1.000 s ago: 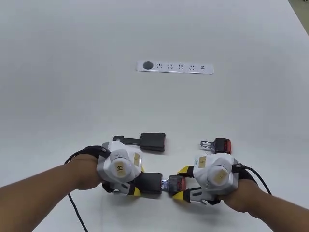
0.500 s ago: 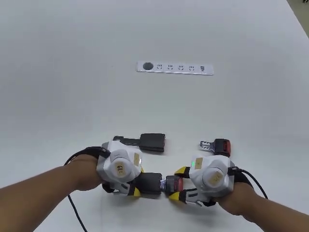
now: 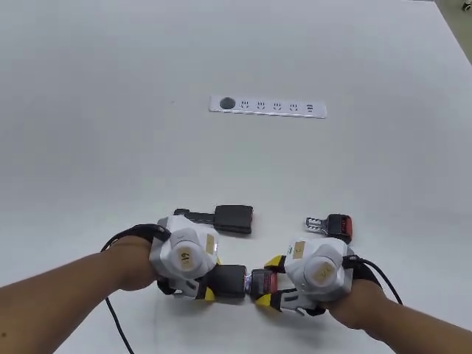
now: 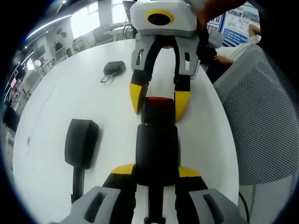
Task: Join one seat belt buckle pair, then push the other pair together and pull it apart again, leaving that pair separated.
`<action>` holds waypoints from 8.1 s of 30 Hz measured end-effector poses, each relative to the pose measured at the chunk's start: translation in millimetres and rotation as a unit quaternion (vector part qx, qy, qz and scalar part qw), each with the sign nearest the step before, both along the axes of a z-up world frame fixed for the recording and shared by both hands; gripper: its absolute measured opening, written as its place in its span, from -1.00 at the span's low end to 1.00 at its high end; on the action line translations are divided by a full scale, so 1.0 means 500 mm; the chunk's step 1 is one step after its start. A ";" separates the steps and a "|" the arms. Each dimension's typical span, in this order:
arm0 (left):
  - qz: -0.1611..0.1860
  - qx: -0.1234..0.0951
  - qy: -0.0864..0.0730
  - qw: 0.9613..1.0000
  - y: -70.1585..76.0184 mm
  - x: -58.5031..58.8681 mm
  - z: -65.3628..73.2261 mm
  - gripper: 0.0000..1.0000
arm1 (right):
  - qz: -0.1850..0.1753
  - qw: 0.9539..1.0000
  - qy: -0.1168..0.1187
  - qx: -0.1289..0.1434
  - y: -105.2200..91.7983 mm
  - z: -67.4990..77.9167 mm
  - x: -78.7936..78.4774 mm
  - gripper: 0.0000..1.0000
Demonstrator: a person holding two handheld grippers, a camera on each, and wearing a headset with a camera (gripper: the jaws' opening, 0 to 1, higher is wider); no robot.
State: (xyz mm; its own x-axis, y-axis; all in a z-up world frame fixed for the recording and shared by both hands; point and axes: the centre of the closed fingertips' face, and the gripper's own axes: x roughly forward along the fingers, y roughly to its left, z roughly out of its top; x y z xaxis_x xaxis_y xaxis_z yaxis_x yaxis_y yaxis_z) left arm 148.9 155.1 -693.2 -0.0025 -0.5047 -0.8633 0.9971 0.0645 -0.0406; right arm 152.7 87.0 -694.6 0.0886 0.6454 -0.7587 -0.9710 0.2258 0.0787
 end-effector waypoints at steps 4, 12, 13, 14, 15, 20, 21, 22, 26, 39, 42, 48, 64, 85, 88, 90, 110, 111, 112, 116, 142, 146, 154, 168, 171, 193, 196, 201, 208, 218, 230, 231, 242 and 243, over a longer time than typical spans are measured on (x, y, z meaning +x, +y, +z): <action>0.000 -0.001 0.000 1.000 0.001 -0.002 0.000 -0.36 | 0.001 1.000 -0.001 0.000 0.003 0.000 0.000 -0.34; 0.000 -0.008 -0.002 1.000 0.000 -0.004 0.004 -0.36 | 0.005 1.000 -0.003 0.000 0.010 0.002 -0.003 -0.34; 0.000 -0.008 -0.002 1.000 0.000 -0.004 0.004 -0.36 | 0.005 1.000 -0.004 0.001 0.011 0.002 -0.003 -0.34; -0.002 -0.008 -0.001 1.000 0.000 -0.003 0.004 -0.36 | 0.006 1.000 -0.004 0.000 0.012 0.003 -0.003 -0.34; -0.003 -0.008 -0.001 1.000 0.000 -0.003 0.004 -0.36 | 0.008 1.000 -0.004 -0.001 0.013 0.004 -0.003 -0.34; 0.000 -0.013 -0.001 1.000 0.001 -0.002 0.002 -0.36 | 0.009 1.000 -0.003 0.000 0.017 0.004 -0.004 -0.34; 0.000 -0.013 -0.001 1.000 0.001 -0.002 0.002 -0.35 | 0.009 1.000 -0.003 0.000 0.016 0.005 -0.004 -0.34; 0.000 -0.013 0.000 1.000 0.001 0.000 0.001 -0.35 | 0.010 1.000 -0.004 -0.001 0.017 0.006 -0.005 -0.33; -0.001 -0.015 0.001 1.000 0.001 0.001 0.001 -0.35 | 0.014 1.000 -0.003 -0.006 0.017 0.007 -0.006 -0.34; 0.007 -0.045 -0.003 0.999 0.001 0.002 0.003 -0.36 | 0.013 1.000 -0.003 0.007 0.014 0.005 -0.004 -0.34; 0.006 -0.053 -0.005 0.999 0.001 0.003 0.002 -0.36 | 0.024 1.000 -0.009 0.000 0.014 0.006 -0.007 -0.34; 0.006 -0.061 -0.006 0.998 0.000 0.002 0.005 -0.36 | 0.023 1.000 -0.014 0.012 0.008 0.007 -0.007 -0.35; 0.018 -0.089 0.000 0.996 -0.002 0.004 0.007 -0.37 | 0.020 0.999 -0.020 0.031 0.004 0.002 -0.003 -0.36; 0.026 -0.105 0.006 0.994 0.002 0.004 0.008 -0.37 | 0.011 0.998 -0.014 0.055 0.005 0.006 -0.005 -0.36; 0.027 -0.105 0.006 0.994 0.001 0.004 0.009 -0.36 | 0.011 0.998 -0.014 0.056 0.005 0.009 -0.005 -0.36; 0.029 -0.105 0.007 0.994 0.000 0.004 0.009 -0.36 | 0.012 0.998 -0.016 0.056 0.005 0.011 -0.006 -0.36; 0.059 -0.085 0.027 0.994 -0.007 -0.001 0.004 -0.14 | 0.018 0.998 -0.050 0.033 0.001 0.020 -0.011 -0.30; 0.061 -0.085 0.027 0.994 -0.007 -0.002 0.005 -0.07 | 0.014 0.998 -0.047 0.032 0.000 0.019 -0.013 -0.31; 0.069 -0.087 0.027 0.993 -0.008 -0.002 0.006 -0.01 | -0.003 0.999 -0.045 0.030 -0.004 0.018 -0.008 -0.27; 0.079 -0.098 0.021 0.992 -0.011 -0.001 0.026 0.06 | -0.032 0.997 -0.032 0.057 -0.009 0.031 -0.003 0.11; 0.168 -0.159 -0.035 0.972 0.017 0.089 0.151 0.59 | -0.117 0.986 -0.053 0.103 -0.113 0.114 0.068 0.44; 0.169 -0.157 -0.042 0.972 0.024 0.111 0.160 0.58 | -0.126 0.985 -0.060 0.104 -0.140 0.122 0.090 0.45; 0.159 -0.151 -0.054 0.974 0.026 0.155 0.180 0.55 | -0.124 0.985 -0.064 0.097 -0.187 0.131 0.136 0.37; 0.126 -0.133 -0.051 0.982 0.020 0.215 0.162 0.52 | -0.096 0.992 -0.047 0.069 -0.241 0.112 0.184 0.29; 0.120 -0.130 -0.046 0.983 0.011 0.221 0.150 0.49 | -0.088 0.993 -0.040 0.061 -0.254 0.098 0.196 0.28; 0.080 -0.103 -0.007 0.991 -0.030 0.232 0.054 0.34 | -0.062 0.998 0.001 0.032 -0.289 0.036 0.221 0.18; 0.078 -0.107 -0.005 0.991 -0.037 0.238 0.052 0.31 | -0.058 0.998 0.004 0.025 -0.295 0.019 0.224 0.16; 0.076 -0.106 -0.001 0.991 -0.036 0.239 0.042 0.15 | -0.043 0.999 0.010 0.014 -0.295 0.010 0.218 0.15; 0.063 -0.096 0.004 0.993 -0.034 0.230 0.023 -0.02 | -0.038 0.999 0.002 0.017 -0.289 0.018 0.214 0.04; 0.043 -0.095 -0.014 0.994 -0.032 0.238 0.021 -0.13 | -0.033 0.999 -0.010 -0.001 -0.293 0.024 0.223 -0.24; 0.022 -0.091 -0.015 0.995 -0.029 0.234 0.023 -0.31 | 0.009 0.999 -0.014 -0.040 -0.293 0.016 0.221 -0.33; 0.020 -0.091 -0.015 0.996 -0.029 0.234 0.022 -0.31 | 0.009 0.999 -0.011 -0.044 -0.295 0.016 0.225 -0.33; 0.022 -0.083 -0.011 0.996 -0.031 0.237 0.017 -0.31 | 0.012 0.999 -0.009 -0.052 -0.278 0.010 0.222 -0.34; 0.023 -0.083 -0.011 0.996 -0.031 0.237 0.017 -0.31 | 0.011 0.999 -0.010 -0.052 -0.275 0.009 0.224 -0.34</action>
State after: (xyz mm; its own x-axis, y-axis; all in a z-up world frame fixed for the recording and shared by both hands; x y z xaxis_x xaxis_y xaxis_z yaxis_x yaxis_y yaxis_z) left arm 267.5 139.6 -684.9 0.0417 -0.6395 -0.7676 0.9940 0.1040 -0.0327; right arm 264.9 -50.6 -690.1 0.0915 0.5650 -0.8200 -0.9771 0.2100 0.0356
